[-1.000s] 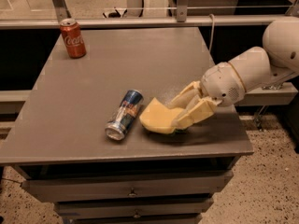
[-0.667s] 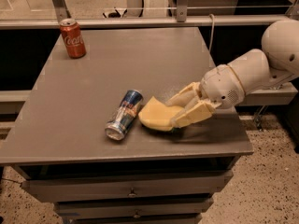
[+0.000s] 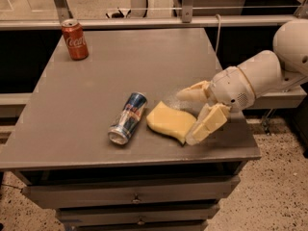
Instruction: Move sponge near redbull can
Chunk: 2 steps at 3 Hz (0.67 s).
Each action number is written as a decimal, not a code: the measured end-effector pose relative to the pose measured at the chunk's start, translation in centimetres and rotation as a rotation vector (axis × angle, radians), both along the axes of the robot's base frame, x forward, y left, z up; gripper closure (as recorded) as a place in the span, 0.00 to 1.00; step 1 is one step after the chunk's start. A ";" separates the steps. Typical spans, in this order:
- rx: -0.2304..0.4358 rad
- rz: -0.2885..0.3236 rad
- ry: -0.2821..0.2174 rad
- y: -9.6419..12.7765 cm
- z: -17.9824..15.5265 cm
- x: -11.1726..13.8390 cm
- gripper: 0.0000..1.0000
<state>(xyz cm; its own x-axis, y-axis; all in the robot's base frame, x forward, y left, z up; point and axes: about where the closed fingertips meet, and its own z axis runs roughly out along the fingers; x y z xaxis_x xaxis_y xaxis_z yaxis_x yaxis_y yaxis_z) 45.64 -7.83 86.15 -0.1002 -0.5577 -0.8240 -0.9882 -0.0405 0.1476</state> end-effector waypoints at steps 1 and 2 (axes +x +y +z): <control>-0.004 -0.046 -0.020 -1.4 0.5 1.3 0.00; -0.009 -0.159 -0.066 -5.5 1.7 4.1 0.00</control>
Offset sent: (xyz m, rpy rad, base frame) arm 0.0898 -0.1359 0.0410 -0.0171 -0.1431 -0.3599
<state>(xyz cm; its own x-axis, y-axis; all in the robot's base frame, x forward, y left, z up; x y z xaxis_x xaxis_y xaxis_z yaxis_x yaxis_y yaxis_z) 49.77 -13.37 87.89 -0.1341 -0.5462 -0.8268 -0.9895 0.1184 0.0823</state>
